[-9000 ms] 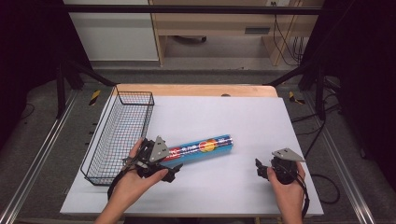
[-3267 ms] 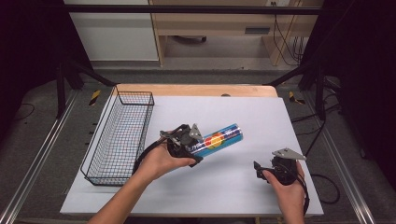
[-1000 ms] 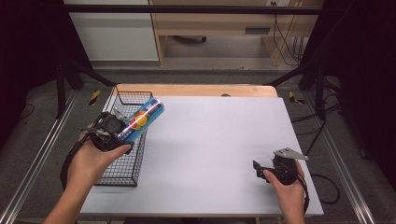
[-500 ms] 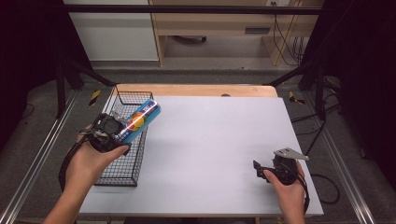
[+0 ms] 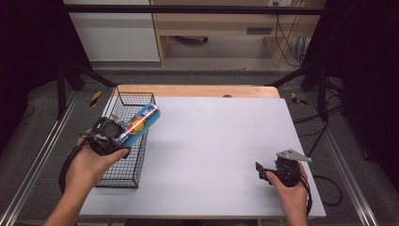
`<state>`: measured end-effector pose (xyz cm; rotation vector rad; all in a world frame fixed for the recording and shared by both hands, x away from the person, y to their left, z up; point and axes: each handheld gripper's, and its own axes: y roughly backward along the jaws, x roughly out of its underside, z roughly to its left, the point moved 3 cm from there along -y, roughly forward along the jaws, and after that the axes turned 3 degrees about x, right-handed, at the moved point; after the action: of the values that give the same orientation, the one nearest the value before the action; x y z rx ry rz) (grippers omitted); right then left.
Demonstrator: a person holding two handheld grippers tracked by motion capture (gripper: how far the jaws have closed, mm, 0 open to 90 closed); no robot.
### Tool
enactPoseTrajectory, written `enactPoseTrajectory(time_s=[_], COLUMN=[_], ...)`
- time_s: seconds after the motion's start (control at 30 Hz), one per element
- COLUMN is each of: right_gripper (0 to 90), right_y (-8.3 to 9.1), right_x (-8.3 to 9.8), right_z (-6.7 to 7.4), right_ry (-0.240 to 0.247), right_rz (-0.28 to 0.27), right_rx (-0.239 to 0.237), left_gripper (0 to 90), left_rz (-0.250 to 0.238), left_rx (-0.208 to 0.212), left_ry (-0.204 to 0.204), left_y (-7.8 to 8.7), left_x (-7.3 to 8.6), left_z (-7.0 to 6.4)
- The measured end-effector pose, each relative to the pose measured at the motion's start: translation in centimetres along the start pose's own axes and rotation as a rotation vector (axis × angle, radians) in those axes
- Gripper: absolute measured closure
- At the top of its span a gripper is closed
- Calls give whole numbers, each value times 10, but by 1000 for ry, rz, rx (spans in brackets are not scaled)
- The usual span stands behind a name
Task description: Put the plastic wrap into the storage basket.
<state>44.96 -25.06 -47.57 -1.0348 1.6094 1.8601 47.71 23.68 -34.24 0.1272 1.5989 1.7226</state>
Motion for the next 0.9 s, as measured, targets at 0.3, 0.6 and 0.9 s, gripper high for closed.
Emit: enactPoseTrajectory(time_s=[0.3, 0.6, 0.9], right_gripper=[105, 105, 105], right_y=[0, 0, 1], right_x=[0, 0, 0], right_z=[0, -1, -2], right_ry=[3, 3, 6], right_rz=[-2, -1, -1], right_rx=[-2, -1, 11], left_gripper=[320, 320, 320], left_rz=[17, 37, 53], left_rx=[-3, -5, -6], left_ry=[36, 42, 68], left_y=[-7, -12, -17], left_x=[6, 9, 11], left_z=[9, 12, 15])
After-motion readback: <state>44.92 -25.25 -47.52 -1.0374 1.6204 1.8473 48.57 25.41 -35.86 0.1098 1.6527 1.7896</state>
